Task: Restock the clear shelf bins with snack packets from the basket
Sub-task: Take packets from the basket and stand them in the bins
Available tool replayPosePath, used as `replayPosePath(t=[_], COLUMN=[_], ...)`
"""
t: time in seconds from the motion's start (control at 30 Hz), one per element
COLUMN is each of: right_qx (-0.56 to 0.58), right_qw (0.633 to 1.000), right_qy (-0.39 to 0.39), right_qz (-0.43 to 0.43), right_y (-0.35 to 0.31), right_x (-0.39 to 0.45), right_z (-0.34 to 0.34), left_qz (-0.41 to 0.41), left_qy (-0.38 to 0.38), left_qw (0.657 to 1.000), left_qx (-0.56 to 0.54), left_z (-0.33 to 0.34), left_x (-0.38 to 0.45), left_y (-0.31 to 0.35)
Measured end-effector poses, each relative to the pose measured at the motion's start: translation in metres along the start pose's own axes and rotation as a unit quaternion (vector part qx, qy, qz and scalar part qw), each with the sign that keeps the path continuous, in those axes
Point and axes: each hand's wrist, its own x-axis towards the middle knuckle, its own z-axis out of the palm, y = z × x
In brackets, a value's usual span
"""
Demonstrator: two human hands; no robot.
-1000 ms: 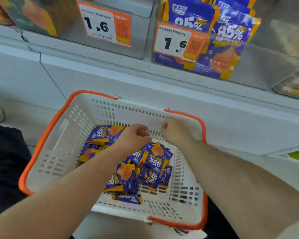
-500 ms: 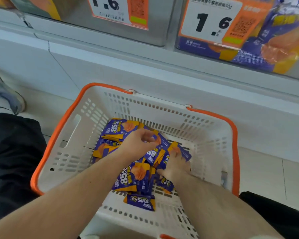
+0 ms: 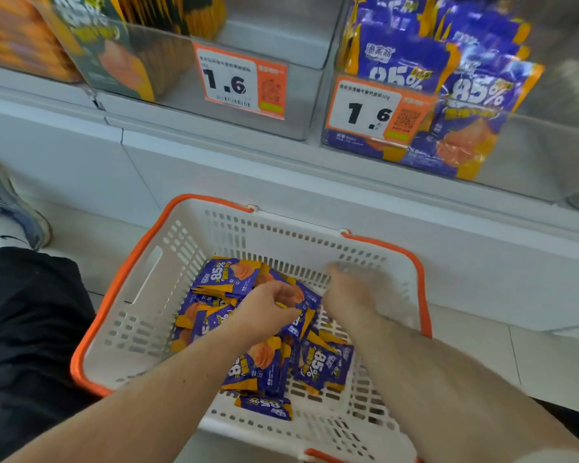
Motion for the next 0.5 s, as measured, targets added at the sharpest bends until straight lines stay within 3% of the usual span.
replayPosePath(t=[0.1, 0.23, 0.5], right_qx=[0.093, 0.229, 0.452], right_qw=[0.993, 0.968, 0.888], right_qy=[-0.001, 0.005, -0.019], right_qz=[0.079, 0.100, 0.081], right_y=[-0.011, -0.033, -0.058], right_x=[0.002, -0.017, -0.058], right_z=[-0.046, -0.102, -0.177], left_qz=[0.039, 0.098, 0.178], left_qy=[0.002, 0.048, 0.178], left_qw=[0.999, 0.989, 0.966], left_qx=[0.034, 0.095, -0.052], left_z=[0.002, 0.004, -0.005], left_x=[-0.005, -0.011, -0.028], left_y=[0.014, 0.036, 0.073])
